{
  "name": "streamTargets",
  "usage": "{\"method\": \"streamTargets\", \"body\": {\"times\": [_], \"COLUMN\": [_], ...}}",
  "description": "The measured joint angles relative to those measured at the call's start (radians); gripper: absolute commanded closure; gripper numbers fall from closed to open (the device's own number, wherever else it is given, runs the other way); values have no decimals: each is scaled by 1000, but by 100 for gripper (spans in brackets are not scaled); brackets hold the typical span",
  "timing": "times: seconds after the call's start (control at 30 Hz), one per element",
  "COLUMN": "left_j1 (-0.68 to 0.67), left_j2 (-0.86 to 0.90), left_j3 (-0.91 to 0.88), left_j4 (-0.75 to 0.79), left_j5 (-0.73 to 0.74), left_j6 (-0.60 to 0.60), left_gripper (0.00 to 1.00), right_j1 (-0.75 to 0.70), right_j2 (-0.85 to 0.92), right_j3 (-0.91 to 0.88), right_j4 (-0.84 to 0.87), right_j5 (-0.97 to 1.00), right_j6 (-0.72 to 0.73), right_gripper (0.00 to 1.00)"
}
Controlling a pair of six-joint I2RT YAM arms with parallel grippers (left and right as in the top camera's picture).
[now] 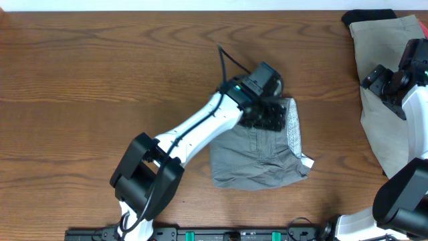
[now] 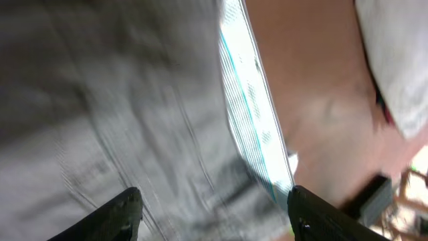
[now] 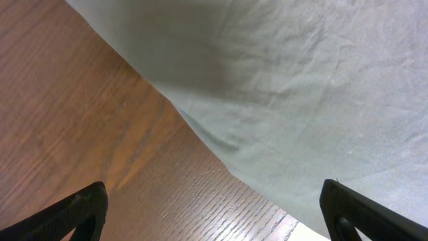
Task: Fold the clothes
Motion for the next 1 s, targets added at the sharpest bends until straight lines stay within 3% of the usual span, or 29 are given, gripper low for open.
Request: {"method": "streamTargets", "body": {"times": [0.63,0.7,0.77,1.0], "left_j1": [16,16,16,16], "left_j2": [151,166,184,221], "left_j3": [0,0,0,0], "left_j4": [315,332,346,361], "left_j5": [-25,-25,-28,-76], "left_j6": [0,-3,2,0], "left_gripper": [30,48,91,94], "right_j1": [0,0,0,0], "right_j2": [0,0,0,0], "right_j3": [0,0,0,0], "right_j4": [0,0,0,0], "right_j5": [0,0,0,0], "right_j6": [0,0,0,0], "right_gripper": [1,1,1,1]}}
